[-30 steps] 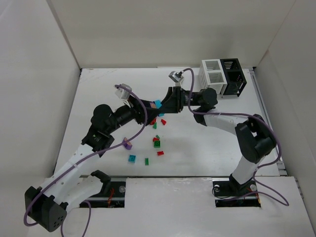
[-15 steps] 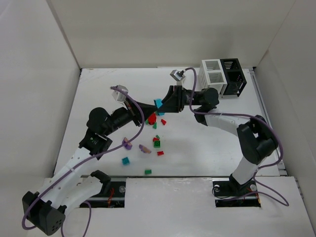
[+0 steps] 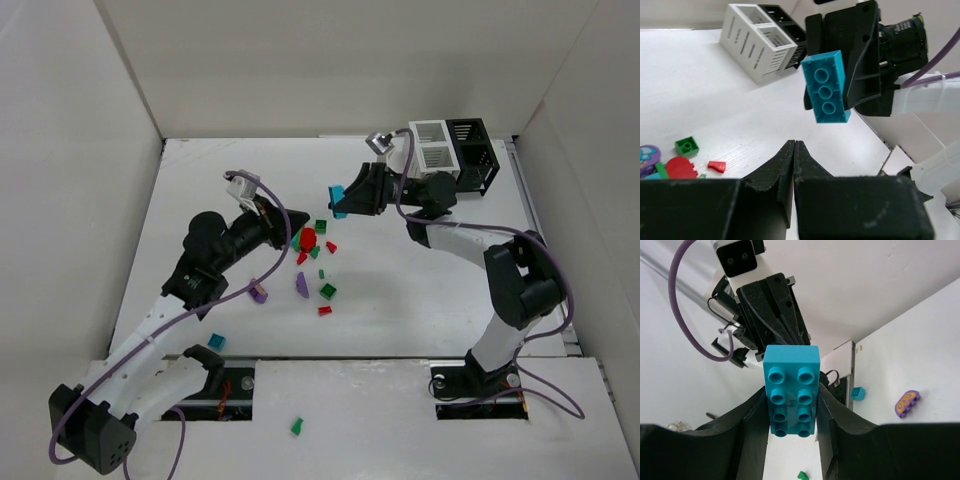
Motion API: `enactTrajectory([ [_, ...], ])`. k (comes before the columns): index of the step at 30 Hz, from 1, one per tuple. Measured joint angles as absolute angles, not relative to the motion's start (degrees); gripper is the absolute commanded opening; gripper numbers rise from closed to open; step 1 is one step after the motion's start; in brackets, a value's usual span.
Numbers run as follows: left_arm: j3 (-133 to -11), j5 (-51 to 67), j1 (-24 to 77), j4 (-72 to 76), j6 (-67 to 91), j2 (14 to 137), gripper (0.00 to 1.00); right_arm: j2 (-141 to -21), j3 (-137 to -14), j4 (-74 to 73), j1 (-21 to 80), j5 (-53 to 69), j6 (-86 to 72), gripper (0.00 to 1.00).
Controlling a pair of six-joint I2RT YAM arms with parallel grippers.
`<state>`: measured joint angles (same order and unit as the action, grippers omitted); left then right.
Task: Sort the legos into containers by color
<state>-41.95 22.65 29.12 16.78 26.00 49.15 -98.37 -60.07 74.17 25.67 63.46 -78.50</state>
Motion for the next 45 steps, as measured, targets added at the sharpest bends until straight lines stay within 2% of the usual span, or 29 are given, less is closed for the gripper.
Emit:
enactTrajectory([
  [8,-42.39,15.4,28.23,11.05,26.89,49.63,0.0,-99.15,-57.43,74.02,20.78,63.48,-71.7,0.0],
  [10,-43.51,12.53,28.14,8.23,27.51,50.81,0.0,-97.8,-56.18,70.59,18.61,62.63,-66.28,0.0],
  [11,-44.18,11.11,27.9,6.92,27.94,51.7,0.0,-95.72,-55.72,63.96,16.78,61.49,-60.2,0.0],
  [16,-47.81,4.54,26.11,1.63,30.15,57.23,0.0,-84.01,-61.49,25.04,14.02,38.06,-33.06,0.0],
  [20,-49.67,2.11,25.32,-0.73,30.94,61.67,0.0,-79.83,-69.21,8.99,13.37,19.84,-21.71,0.0],
  [23,-50.63,1.19,24.73,-1.83,31.07,64.77,0.0,-82.13,-76.18,-0.21,11.57,7.99,-16.71,0.0],
  [27,-50.72,0.51,24.25,-3.31,30.98,67.13,0.11,-91.33,-86.04,-10.76,9.39,-5.72,-12.75,0.0],
  [28,-50.72,0.32,24.1,-3.57,30.92,67.55,0.17,-94.13,-88.2,-12.99,8.75,-7.81,-11.94,0.0],
  [33,-50.72,1.08,23.9,-3.7,30.04,68.93,0.35,-106.61,-96.27,-20.67,5.32,-13.28,-8.6,0.0],
  [35,-50.74,1.8,23.9,-3.62,29.67,69.45,0.39,-109.58,-97.93,-22.02,4.56,-14.17,-7.29,0.0],
  [37,-50.74,2.74,23.9,-3.51,29.21,70.57,0.44,-111.96,-99.66,-22.85,4.32,-14.87,-6.04,0.05],
  [39,-50.74,3.57,23.9,-3.33,28.97,71.61,0.44,-113.54,-101.03,-23.38,4.38,-15.31,-4.86,0.05],
  [40,-50.74,4.1,23.9,-3.25,28.8,72.12,0.44,-113.95,-101.49,-23.53,4.47,-15.46,-4.43,0.09],
  [42,-50.74,4.89,23.9,-3.25,28.53,72.82,0.49,-114.08,-101.84,-23.53,4.56,-15.46,-3.6,0.12],
  [45,-50.74,6.15,23.9,-2.83,28.27,73.49,0.57,-114.08,-102.39,-23.14,4.56,-15.38,-2.55,0.23],
])
